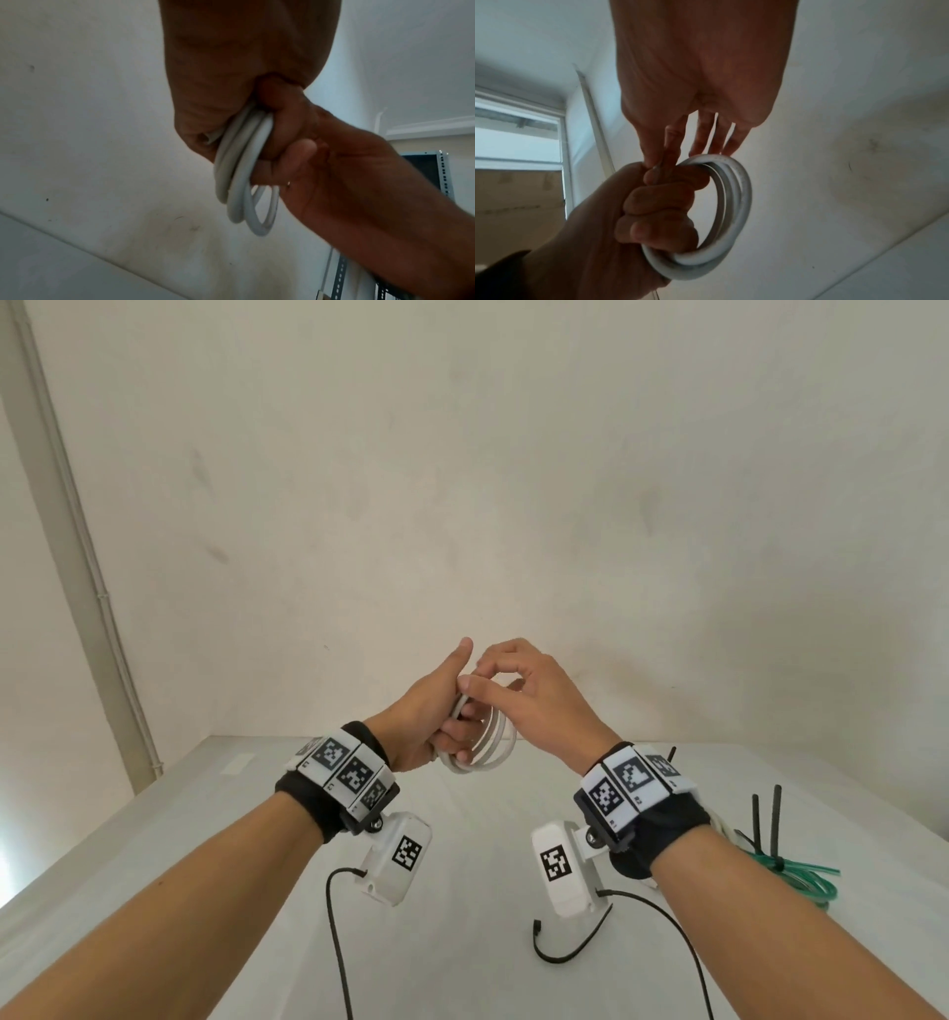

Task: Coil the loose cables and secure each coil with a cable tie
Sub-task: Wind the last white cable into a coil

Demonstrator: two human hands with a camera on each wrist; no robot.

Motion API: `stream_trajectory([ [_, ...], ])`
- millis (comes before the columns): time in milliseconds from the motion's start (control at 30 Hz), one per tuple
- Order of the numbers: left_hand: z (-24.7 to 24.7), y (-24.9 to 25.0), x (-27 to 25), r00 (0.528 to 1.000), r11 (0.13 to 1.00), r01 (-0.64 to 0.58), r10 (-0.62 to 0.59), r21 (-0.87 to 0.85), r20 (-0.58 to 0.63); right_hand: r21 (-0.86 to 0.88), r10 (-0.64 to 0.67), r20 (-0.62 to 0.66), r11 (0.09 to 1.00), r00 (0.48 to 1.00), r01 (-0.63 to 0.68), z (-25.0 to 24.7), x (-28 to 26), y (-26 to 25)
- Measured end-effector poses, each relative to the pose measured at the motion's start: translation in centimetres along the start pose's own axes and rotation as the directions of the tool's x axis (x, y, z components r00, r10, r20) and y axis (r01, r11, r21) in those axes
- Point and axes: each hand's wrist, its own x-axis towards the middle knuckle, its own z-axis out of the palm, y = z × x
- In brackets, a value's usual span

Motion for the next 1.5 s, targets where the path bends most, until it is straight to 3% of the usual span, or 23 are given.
stream_trajectory([
  [100, -0.2, 0.8, -0.1, 0.996, 0.998, 0.057, -0.060, 0.038, 0.068, 0.132, -0.005, 0.059, 0.991, 0.998, -0.003, 0.0, -0.6, 0.0],
  [233, -0.2, 1.1, 0.2, 0.995, 0.997, 0.078, -0.079, 0.024, 0.056, 0.207, 0.020, -0.041, 0.978, 0.999, -0.011, 0.5, -0.5, 0.5],
  [367, 0.9, 1.5, 0.9, 0.989, 0.997, 0.068, -0.063, 0.033, -0.132, 0.228, 0.054, -0.150, 0.974, 0.987, -0.019, 1.2, -0.4, 1.1],
  [467, 1.5, 1.5, 1.2, 0.967, 0.997, -0.019, 0.037, 0.073, -0.253, 0.242, 0.042, -0.231, 0.970, 0.972, 0.016, 1.7, -0.6, 1.3],
  [567, 2.0, 1.2, 1.4, 0.922, 0.989, -0.112, 0.141, 0.100, -0.362, 0.271, 0.051, -0.257, 0.962, 0.965, 0.021, 2.1, -0.8, 1.1],
  [700, 2.5, 0.2, 1.8, 0.859, 0.982, -0.177, 0.190, 0.071, -0.476, 0.254, 0.092, -0.246, 0.967, 0.965, -0.028, 2.5, -0.8, 0.9],
  [767, 2.7, -0.1, 1.9, 0.829, 0.977, -0.198, 0.209, 0.078, -0.518, 0.339, 0.154, -0.226, 0.938, 0.962, -0.071, 2.9, -0.7, 0.9],
  [833, 2.8, 0.0, 1.8, 0.860, 0.986, -0.166, 0.159, 0.029, -0.485, 0.438, 0.219, -0.229, 0.893, 0.948, -0.100, 3.1, -0.5, 1.0],
  [900, 2.7, 0.2, 1.4, 0.923, 0.992, -0.123, 0.102, -0.032, -0.370, 0.491, 0.259, -0.268, 0.866, 0.928, -0.099, 3.0, -0.3, 1.2],
  [967, 2.6, -0.2, 0.8, 0.960, 0.983, -0.159, 0.133, -0.089, -0.246, 0.526, 0.299, -0.322, 0.845, 0.898, -0.093, 2.8, -0.2, 1.4],
  [1033, 2.9, -1.2, 0.4, 0.956, 0.957, -0.249, 0.217, -0.152, -0.200, 0.525, 0.339, -0.386, 0.846, 0.858, -0.098, 2.7, 0.0, 1.5],
  [1100, 3.8, -2.5, 0.3, 0.933, 0.934, -0.315, 0.273, -0.170, -0.233, 0.508, 0.361, -0.442, 0.855, 0.821, -0.102, 2.9, 0.0, 1.5],
  [1233, 4.5, -3.7, 0.2, 0.892, 0.921, -0.387, 0.361, -0.049, -0.271, 0.495, 0.393, -0.490, 0.860, 0.778, -0.123, 3.4, -0.4, 1.4],
  [1333, 4.2, -3.4, -0.2, 0.880, 0.908, -0.415, 0.418, 0.061, -0.226, 0.504, 0.388, -0.483, 0.856, 0.785, -0.114, 3.3, -0.6, 1.2],
  [1500, 2.8, -1.3, -0.4, 0.889, 0.895, -0.400, 0.432, 0.200, -0.153, 0.594, 0.387, -0.346, 0.795, 0.855, -0.120, 2.8, -0.6, 1.0],
])
